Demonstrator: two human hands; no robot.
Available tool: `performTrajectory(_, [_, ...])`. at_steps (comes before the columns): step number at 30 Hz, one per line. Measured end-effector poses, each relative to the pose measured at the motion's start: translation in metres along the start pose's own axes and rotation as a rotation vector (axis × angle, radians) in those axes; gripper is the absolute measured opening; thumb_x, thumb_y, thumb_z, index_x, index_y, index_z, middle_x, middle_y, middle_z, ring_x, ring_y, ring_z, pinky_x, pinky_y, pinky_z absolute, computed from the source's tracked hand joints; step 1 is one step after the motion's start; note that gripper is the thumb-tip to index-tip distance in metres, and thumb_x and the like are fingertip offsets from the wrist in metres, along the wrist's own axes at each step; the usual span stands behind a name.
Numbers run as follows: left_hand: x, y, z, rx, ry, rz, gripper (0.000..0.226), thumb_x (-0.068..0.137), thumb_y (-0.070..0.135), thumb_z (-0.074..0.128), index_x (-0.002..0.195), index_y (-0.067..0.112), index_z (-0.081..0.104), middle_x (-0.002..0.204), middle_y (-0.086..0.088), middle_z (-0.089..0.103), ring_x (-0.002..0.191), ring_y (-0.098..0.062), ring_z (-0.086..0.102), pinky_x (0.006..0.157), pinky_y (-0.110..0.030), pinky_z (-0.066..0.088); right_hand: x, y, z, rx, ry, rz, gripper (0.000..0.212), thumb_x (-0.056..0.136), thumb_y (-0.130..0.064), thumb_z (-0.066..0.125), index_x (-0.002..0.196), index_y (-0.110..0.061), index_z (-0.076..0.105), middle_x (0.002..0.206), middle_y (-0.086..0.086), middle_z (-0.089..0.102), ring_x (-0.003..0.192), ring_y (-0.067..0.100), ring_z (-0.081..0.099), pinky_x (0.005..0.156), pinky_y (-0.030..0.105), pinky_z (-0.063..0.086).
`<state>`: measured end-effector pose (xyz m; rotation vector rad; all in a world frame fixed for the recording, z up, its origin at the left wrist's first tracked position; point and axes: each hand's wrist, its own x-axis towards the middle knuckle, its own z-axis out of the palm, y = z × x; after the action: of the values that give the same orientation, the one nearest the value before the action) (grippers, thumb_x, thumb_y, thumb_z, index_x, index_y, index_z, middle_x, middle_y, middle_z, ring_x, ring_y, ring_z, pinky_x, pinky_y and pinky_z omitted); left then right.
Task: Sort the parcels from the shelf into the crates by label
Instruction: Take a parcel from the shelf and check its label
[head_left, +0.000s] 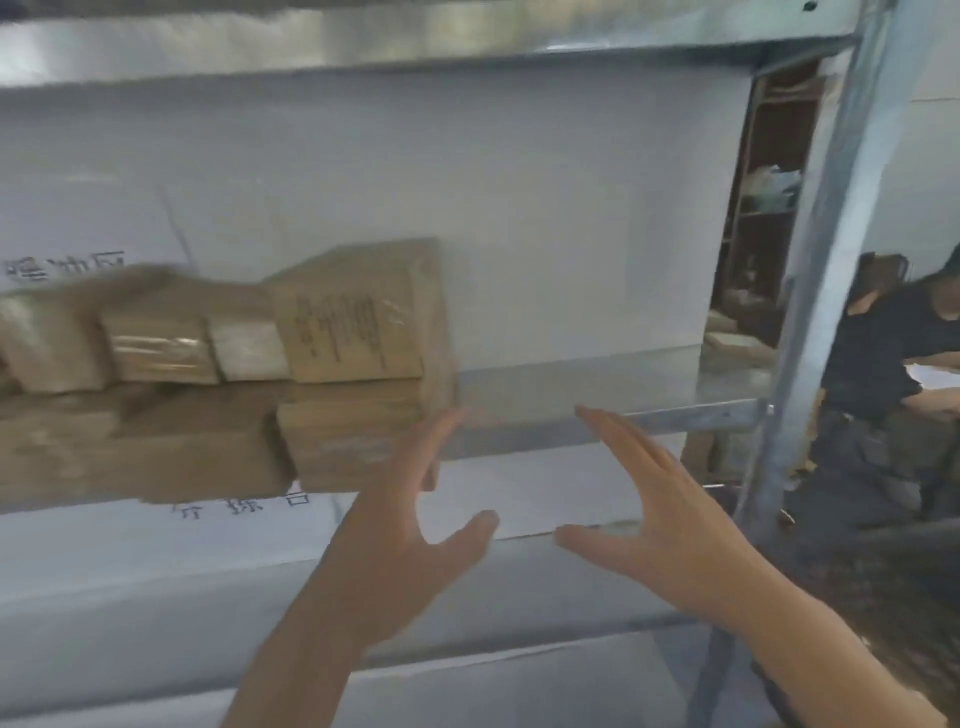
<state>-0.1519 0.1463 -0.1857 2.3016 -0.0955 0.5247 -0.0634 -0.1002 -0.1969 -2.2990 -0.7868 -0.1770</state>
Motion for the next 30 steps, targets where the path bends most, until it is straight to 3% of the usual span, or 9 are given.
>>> performTrajectory(6, [-0.012, -0.005, -0.079, -0.068, 0.049, 0.149, 0.07, 0.088, 0.034, 0.072, 0.147, 0.058, 0.041, 0.144, 0.025, 0.055, 0.136, -0.003, 0.052, 0.108, -0.039, 0.049, 0.044, -0.072, 0.045, 0.039, 0.028, -0.091, 0.105, 0.064, -0.092, 0.055, 0.152, -0.07, 0.003, 0.162, -0.043, 0.008, 0.149, -0.005, 0.025, 0.115, 0.035, 0.037])
performTrajectory(10, [0.003, -0.01, -0.117, -0.107, 0.185, 0.221, 0.059, 0.088, 0.037, 0.068, 0.144, 0.048, 0.051, 0.144, 0.019, 0.057, 0.137, -0.009, 0.053, 0.105, -0.039, 0.052, 0.065, -0.097, 0.045, 0.113, 0.039, -0.122, 0.105, 0.063, -0.098, 0.054, 0.153, -0.069, 0.008, 0.16, -0.045, 0.012, 0.149, -0.013, 0.019, 0.118, 0.031, 0.03])
performTrajectory(15, [0.052, -0.016, -0.15, -0.07, 0.393, 0.134, 0.053, 0.096, 0.047, 0.065, 0.145, 0.056, 0.044, 0.147, 0.035, 0.046, 0.141, 0.005, 0.042, 0.118, -0.041, 0.04, 0.109, -0.121, 0.029, 0.216, 0.09, -0.139, 0.101, 0.069, -0.098, 0.048, 0.157, -0.062, 0.015, 0.143, -0.059, 0.017, 0.132, -0.035, 0.013, 0.11, 0.019, 0.022])
performTrajectory(17, [0.071, -0.013, -0.155, -0.079, 0.401, 0.055, 0.051, 0.099, 0.053, 0.058, 0.147, 0.057, 0.04, 0.151, 0.033, 0.043, 0.139, 0.004, 0.042, 0.119, -0.037, 0.037, 0.128, -0.132, 0.021, 0.277, 0.076, -0.115, 0.1, 0.07, -0.1, 0.044, 0.158, -0.06, 0.017, 0.148, -0.052, 0.021, 0.138, -0.025, 0.021, 0.115, 0.025, 0.023])
performTrajectory(19, [0.086, -0.01, -0.156, -0.082, 0.38, -0.017, 0.05, 0.098, 0.061, 0.05, 0.147, 0.059, 0.038, 0.151, 0.028, 0.044, 0.132, 0.001, 0.047, 0.113, -0.033, 0.037, 0.145, -0.141, 0.015, 0.331, 0.086, -0.077, 0.117, 0.058, -0.109, 0.035, 0.16, -0.054, 0.021, 0.156, -0.038, 0.028, 0.145, -0.01, 0.027, 0.121, 0.032, 0.025])
performTrajectory(22, [0.102, -0.004, -0.151, -0.077, 0.323, -0.107, 0.051, 0.096, 0.073, 0.04, 0.146, 0.061, 0.036, 0.144, 0.024, 0.046, 0.124, -0.002, 0.046, 0.103, -0.029, 0.032, 0.167, -0.152, 0.011, 0.395, 0.095, -0.025, 0.129, 0.049, -0.114, 0.026, 0.157, -0.046, 0.038, 0.157, -0.023, 0.045, 0.145, 0.004, 0.041, 0.121, 0.038, 0.032])
performTrajectory(25, [0.113, -0.002, -0.146, 0.012, 0.323, -0.143, 0.048, 0.101, 0.068, 0.035, 0.144, 0.049, 0.047, 0.131, 0.019, 0.055, 0.114, -0.005, 0.048, 0.097, -0.028, 0.033, 0.178, -0.162, 0.01, 0.449, 0.043, 0.02, 0.095, 0.074, -0.099, 0.03, 0.144, -0.041, 0.057, 0.133, -0.019, 0.066, 0.107, -0.011, 0.06, 0.085, 0.009, 0.041])
performTrajectory(27, [0.117, -0.002, -0.143, 0.057, 0.306, -0.181, 0.047, 0.103, 0.065, 0.036, 0.142, 0.044, 0.052, 0.132, 0.016, 0.059, 0.12, -0.01, 0.053, 0.099, -0.032, 0.039, 0.182, -0.166, 0.011, 0.475, 0.037, 0.036, 0.066, 0.091, -0.082, 0.036, 0.132, -0.039, 0.066, 0.11, -0.019, 0.073, 0.081, -0.013, 0.063, 0.059, 0.006, 0.041])
performTrajectory(30, [0.122, -0.005, -0.142, 0.078, 0.291, -0.225, 0.053, 0.1, 0.067, 0.045, 0.146, 0.043, 0.05, 0.143, 0.013, 0.057, 0.129, -0.012, 0.053, 0.106, -0.035, 0.043, 0.188, -0.164, 0.016, 0.495, 0.062, 0.069, 0.048, 0.101, -0.065, 0.044, 0.131, -0.033, 0.066, 0.101, -0.019, 0.071, 0.077, -0.01, 0.064, 0.047, 0.004, 0.04])
